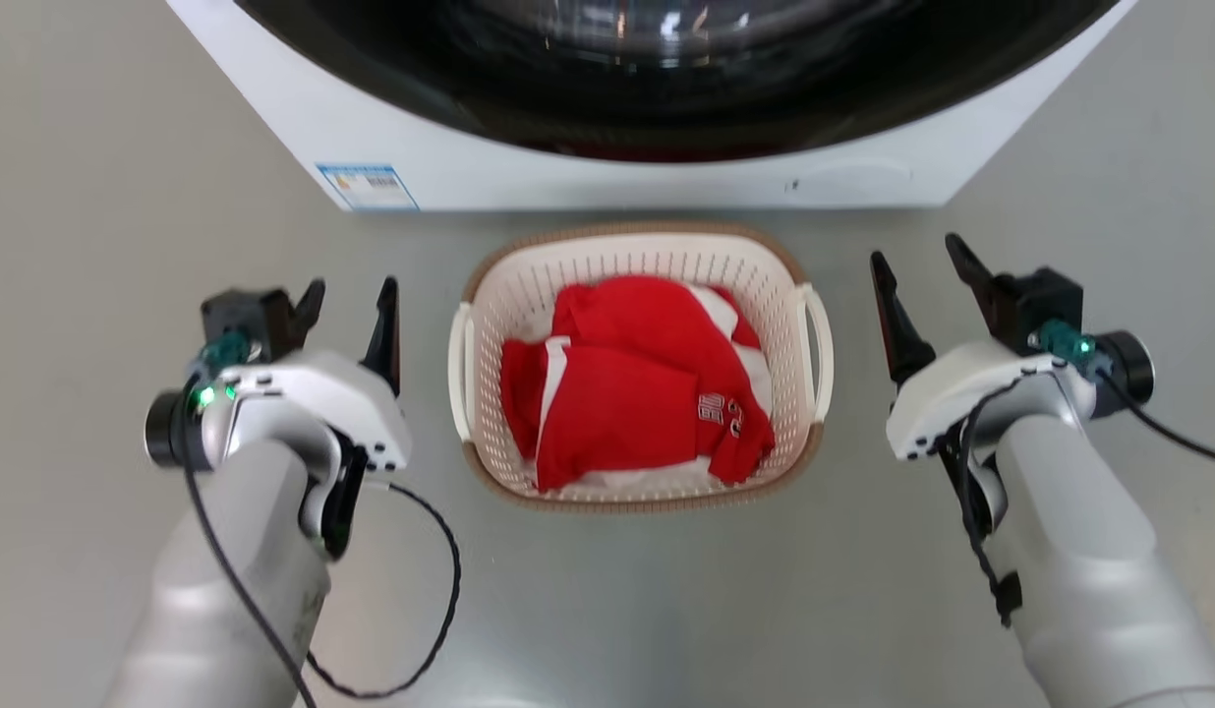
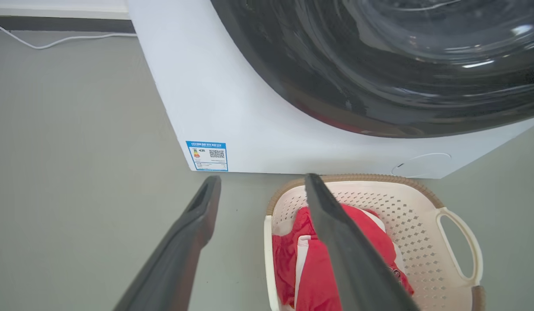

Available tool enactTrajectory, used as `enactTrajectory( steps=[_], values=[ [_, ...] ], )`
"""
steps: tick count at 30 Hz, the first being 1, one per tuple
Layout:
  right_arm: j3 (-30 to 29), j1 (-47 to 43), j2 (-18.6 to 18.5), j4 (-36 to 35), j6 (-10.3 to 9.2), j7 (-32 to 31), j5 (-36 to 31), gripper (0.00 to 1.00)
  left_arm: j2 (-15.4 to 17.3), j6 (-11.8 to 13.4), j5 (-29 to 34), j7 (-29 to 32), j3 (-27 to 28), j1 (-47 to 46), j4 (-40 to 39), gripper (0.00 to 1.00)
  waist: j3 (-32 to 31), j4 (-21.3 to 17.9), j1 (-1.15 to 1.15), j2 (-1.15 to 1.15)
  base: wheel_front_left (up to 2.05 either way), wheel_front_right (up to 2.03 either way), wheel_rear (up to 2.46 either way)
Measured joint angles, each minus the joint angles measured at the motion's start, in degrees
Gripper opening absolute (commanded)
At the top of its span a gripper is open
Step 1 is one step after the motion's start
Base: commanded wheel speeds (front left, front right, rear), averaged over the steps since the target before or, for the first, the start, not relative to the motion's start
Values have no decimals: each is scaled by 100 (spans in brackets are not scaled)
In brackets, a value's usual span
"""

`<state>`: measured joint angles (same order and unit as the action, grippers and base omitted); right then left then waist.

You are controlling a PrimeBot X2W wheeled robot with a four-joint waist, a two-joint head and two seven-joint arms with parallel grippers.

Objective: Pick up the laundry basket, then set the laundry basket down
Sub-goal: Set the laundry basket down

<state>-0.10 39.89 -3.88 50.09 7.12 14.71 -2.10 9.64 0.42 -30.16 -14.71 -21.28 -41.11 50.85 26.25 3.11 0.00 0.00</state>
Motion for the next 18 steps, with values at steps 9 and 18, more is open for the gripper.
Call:
enactTrajectory(
  steps=[9, 18],
  values=[
    [-111, -686, 38, -672, 1, 0, -145, 100, 9, -101, 261, 1, 771, 843, -601, 100, -691, 58, 0, 0, 0, 0, 0],
    [-183, -1416, 63, -1384, 1, 0, -133, 100, -1, -256, 664, 0, 1416, 1721, -1445, 100, -1288, 60, 0, 0, 0, 0, 0]
  ],
)
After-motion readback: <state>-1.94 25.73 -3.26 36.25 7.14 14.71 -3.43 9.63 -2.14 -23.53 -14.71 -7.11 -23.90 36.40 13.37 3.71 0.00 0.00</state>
